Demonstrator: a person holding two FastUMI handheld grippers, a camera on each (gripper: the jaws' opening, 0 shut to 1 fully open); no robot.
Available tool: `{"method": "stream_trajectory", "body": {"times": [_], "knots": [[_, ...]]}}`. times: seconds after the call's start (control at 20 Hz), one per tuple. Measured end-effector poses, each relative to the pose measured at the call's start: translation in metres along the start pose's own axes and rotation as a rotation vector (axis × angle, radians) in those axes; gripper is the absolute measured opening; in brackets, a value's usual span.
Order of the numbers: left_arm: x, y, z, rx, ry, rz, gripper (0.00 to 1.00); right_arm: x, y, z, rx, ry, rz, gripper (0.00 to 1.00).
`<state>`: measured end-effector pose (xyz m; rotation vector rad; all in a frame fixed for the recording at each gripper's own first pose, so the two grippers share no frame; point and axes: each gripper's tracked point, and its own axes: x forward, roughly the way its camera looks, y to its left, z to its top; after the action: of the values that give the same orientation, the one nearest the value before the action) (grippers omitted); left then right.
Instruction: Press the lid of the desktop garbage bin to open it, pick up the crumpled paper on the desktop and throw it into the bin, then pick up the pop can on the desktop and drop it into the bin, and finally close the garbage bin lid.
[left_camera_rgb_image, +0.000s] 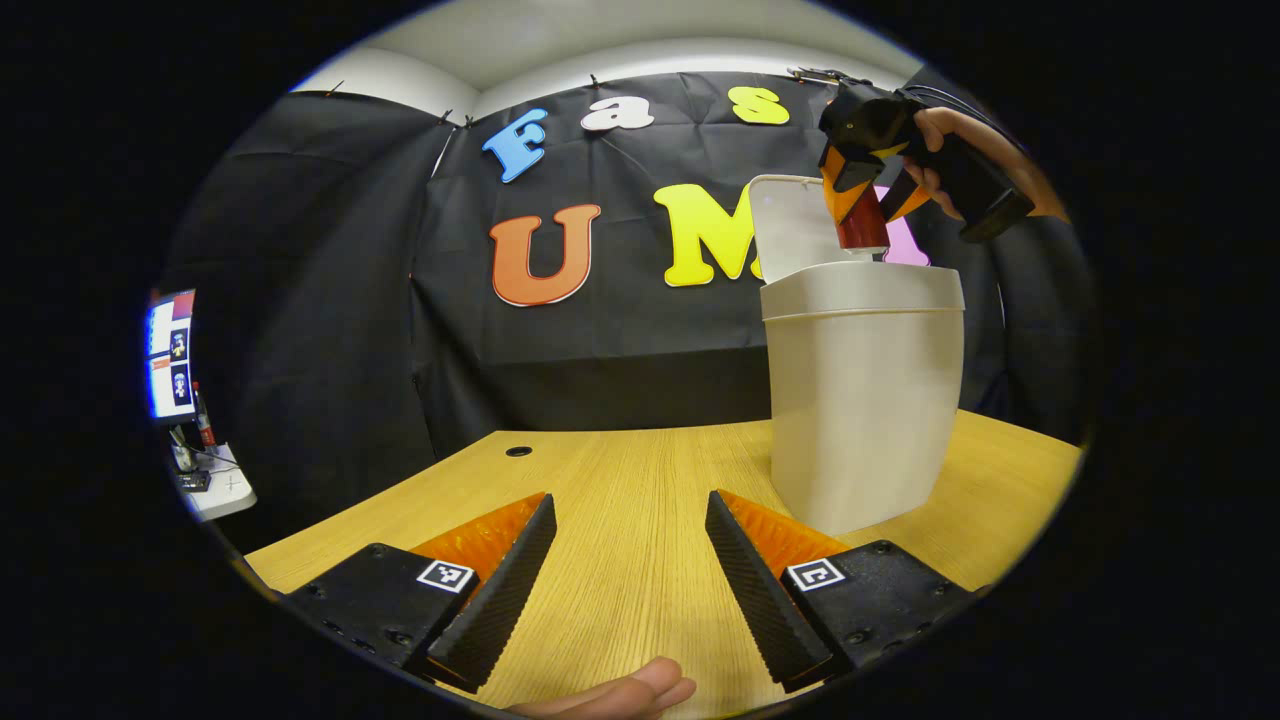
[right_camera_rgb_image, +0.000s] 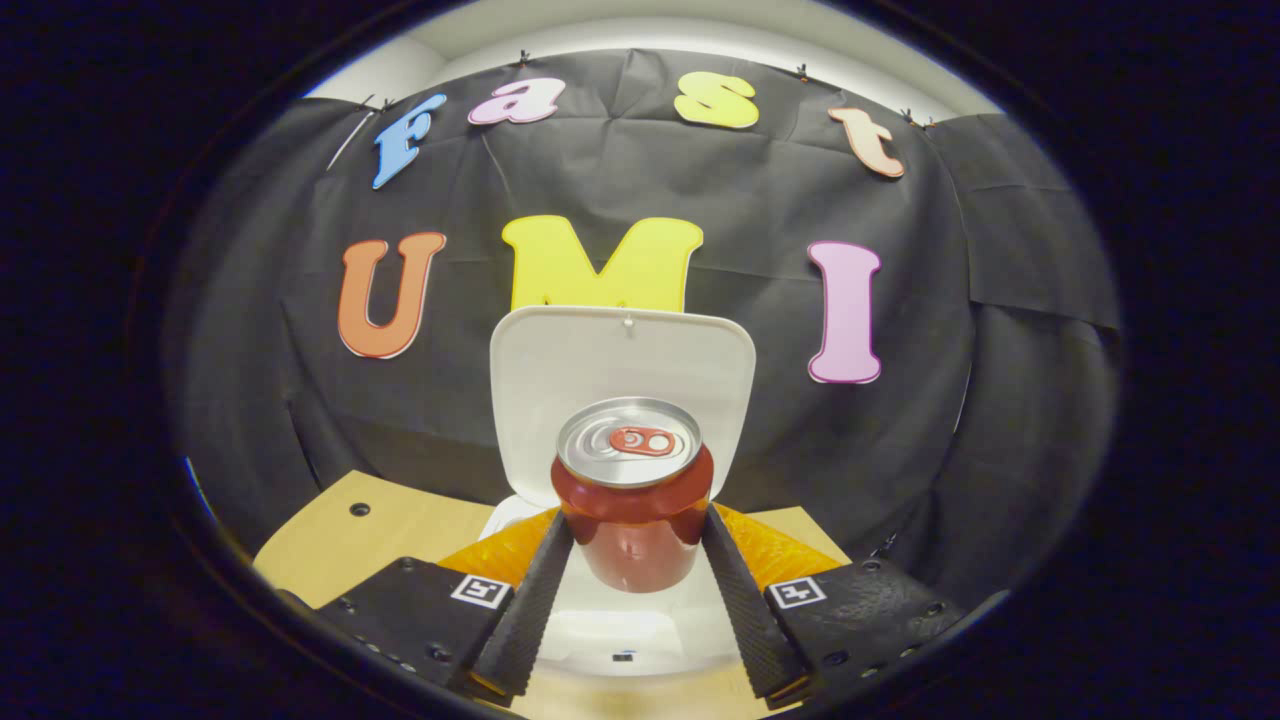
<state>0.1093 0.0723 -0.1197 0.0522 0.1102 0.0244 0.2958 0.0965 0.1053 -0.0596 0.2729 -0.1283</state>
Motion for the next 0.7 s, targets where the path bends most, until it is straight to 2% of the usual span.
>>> {"method": "stream_trajectory", "body": {"times": [0.25, 0.35, 0.4, 0.5, 0.7], "knots": [[-0.002, 0.000, 0.001, 0.029, -0.006, -0.002, 0.97, 0.013, 0.007, -0.011, 0.029, 0.018, 0.021, 0.79], [0.002, 0.002, -0.002, 0.025, 0.001, -0.004, 0.98, 0.014, 0.007, -0.010, 0.054, 0.015, 0.028, 0.84], [0.003, 0.003, -0.005, 0.021, 0.007, -0.003, 0.98, 0.014, 0.006, -0.009, 0.060, 0.012, 0.029, 0.80], [0.003, 0.002, -0.007, 0.015, 0.016, -0.009, 0.98, 0.013, 0.001, -0.002, 0.047, -0.005, 0.019, 0.84], [0.003, 0.003, -0.007, -0.013, 0.021, -0.023, 0.98, -0.001, -0.003, 0.022, 0.064, -0.060, 0.044, 0.82]]}}
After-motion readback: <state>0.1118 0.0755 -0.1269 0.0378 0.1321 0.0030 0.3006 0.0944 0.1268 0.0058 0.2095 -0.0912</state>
